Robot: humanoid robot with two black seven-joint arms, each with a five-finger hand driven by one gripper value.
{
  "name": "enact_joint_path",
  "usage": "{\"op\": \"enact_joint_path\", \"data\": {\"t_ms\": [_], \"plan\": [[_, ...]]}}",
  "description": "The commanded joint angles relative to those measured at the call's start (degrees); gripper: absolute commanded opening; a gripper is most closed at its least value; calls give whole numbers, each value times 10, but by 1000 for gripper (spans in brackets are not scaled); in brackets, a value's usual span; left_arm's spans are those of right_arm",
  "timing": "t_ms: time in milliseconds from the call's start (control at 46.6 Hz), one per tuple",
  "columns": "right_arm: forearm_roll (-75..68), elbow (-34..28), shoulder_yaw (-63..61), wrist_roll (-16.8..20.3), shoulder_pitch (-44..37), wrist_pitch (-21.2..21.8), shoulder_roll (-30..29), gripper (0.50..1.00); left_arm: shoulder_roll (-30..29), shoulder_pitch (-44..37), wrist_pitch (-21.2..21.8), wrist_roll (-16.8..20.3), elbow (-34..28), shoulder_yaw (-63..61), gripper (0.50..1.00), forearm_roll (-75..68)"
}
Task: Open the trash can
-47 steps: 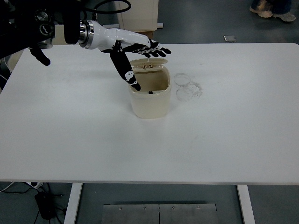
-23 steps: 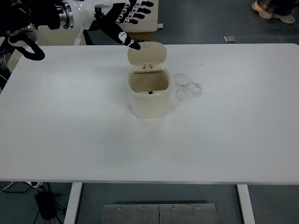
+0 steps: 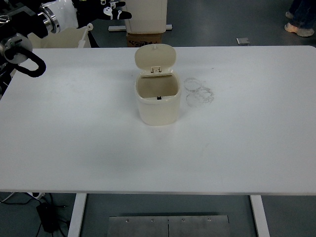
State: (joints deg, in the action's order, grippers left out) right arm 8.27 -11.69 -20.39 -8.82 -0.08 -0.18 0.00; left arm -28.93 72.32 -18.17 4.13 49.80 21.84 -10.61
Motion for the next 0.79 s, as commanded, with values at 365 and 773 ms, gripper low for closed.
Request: {"op": "enact_joint_path", "data": {"t_ms": [365, 773], "plan": [[0, 0, 0, 0, 0, 0, 0, 993, 22, -73, 9, 9, -34, 55, 1000, 111], [0, 0, 0, 0, 0, 0, 0, 993, 74, -169, 9, 9, -65, 183, 1000, 146]]}}
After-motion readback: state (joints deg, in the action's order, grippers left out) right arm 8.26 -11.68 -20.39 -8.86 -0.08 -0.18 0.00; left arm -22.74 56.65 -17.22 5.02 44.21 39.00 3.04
